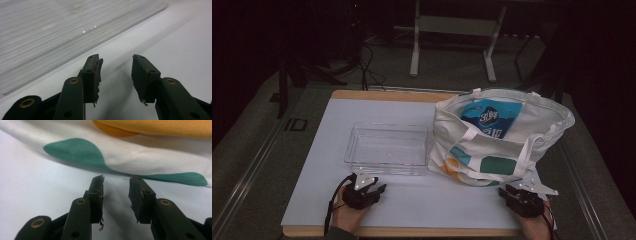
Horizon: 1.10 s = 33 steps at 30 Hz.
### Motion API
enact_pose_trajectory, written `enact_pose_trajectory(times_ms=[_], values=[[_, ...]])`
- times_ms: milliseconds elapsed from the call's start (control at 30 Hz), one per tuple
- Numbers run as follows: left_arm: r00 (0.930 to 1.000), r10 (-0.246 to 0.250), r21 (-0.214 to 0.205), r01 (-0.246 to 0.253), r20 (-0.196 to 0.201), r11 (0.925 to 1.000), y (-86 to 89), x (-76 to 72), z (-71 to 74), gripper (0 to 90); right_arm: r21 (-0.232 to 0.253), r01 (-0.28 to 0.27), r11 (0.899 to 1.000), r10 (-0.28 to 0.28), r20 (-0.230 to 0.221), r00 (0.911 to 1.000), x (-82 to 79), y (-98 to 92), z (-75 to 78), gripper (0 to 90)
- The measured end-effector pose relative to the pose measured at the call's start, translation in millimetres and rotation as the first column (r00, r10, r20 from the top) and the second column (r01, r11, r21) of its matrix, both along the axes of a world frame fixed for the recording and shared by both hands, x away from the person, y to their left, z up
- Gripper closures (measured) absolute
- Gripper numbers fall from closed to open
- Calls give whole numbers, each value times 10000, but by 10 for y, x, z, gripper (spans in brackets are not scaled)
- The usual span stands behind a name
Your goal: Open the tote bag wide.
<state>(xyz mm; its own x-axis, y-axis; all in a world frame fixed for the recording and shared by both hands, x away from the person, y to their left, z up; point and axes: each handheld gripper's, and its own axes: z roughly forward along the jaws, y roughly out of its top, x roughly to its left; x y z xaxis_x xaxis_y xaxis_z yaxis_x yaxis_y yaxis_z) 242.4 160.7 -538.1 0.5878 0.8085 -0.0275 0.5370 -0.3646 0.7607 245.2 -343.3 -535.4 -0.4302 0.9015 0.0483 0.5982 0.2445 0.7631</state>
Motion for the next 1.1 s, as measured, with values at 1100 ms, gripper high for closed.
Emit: enact_pose_trajectory(times_ms=[1100], values=[[9558, -2393, -921, 2573, 1709, 9619, -452, 197, 1056, 574, -144, 560, 9983, -542, 1015, 9934, -199, -294, 792, 596]])
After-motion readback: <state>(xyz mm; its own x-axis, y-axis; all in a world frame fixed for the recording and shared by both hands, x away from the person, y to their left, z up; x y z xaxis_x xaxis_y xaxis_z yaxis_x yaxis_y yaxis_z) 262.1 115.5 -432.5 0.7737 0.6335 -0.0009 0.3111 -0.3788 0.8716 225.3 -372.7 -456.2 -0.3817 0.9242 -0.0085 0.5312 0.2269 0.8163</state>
